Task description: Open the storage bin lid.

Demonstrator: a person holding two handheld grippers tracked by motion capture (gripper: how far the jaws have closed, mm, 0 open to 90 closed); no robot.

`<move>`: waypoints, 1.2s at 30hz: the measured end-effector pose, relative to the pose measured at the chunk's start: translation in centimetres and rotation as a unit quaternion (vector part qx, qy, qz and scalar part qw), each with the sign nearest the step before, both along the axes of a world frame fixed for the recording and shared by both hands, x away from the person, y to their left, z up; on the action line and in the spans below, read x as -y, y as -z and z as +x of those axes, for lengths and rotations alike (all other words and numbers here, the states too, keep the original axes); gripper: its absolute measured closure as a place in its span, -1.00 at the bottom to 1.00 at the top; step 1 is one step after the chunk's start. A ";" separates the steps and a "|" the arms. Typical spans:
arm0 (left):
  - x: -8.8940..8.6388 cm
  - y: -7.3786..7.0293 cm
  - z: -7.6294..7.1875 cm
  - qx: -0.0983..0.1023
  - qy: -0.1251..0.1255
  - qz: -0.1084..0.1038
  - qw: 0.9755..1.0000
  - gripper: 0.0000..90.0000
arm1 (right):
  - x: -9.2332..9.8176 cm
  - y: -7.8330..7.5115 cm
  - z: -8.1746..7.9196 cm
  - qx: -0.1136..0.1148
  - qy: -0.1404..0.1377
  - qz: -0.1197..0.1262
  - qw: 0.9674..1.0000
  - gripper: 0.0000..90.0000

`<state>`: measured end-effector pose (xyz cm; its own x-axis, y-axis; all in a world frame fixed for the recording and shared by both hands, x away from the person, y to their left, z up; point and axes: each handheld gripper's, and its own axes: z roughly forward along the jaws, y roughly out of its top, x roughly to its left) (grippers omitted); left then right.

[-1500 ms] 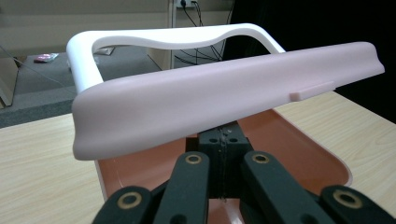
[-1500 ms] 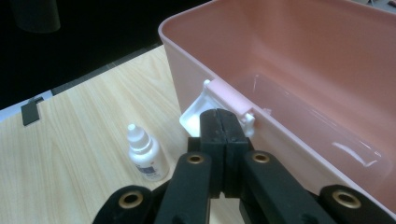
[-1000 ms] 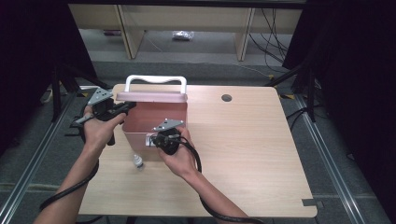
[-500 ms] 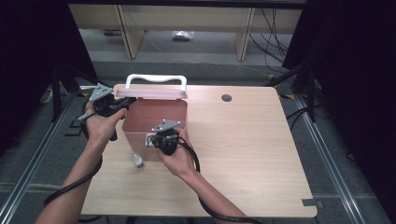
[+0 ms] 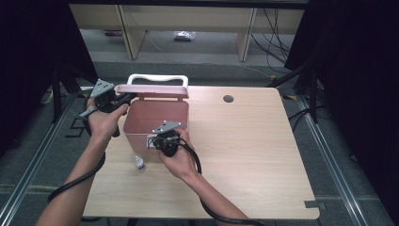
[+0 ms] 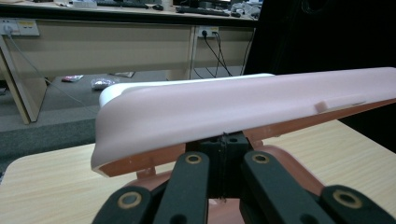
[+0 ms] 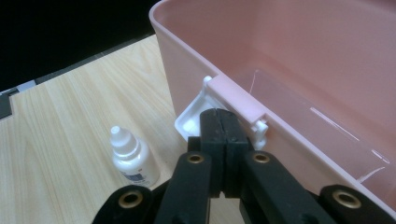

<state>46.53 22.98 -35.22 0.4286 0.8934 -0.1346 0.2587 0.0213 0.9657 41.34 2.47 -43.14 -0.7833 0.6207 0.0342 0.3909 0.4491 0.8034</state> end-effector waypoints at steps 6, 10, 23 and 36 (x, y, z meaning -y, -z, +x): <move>0.0 -0.2 0.5 0.004 -0.003 -0.001 1.000 0.99 | 0.0 0.0 0.0 0.001 0.000 -0.003 1.000 1.00; 0.0 -0.3 0.9 0.006 -0.006 -0.004 1.000 0.99 | 0.0 0.0 0.0 0.001 -0.001 0.000 1.000 1.00; 0.3 -0.1 2.0 0.012 -0.018 -0.010 1.000 0.99 | 0.0 -0.1 0.0 -0.002 0.000 -0.004 1.000 1.00; 0.6 -0.1 3.0 0.017 -0.031 -0.020 0.999 0.99 | 0.0 0.0 0.0 -0.001 -0.002 -0.002 1.000 1.00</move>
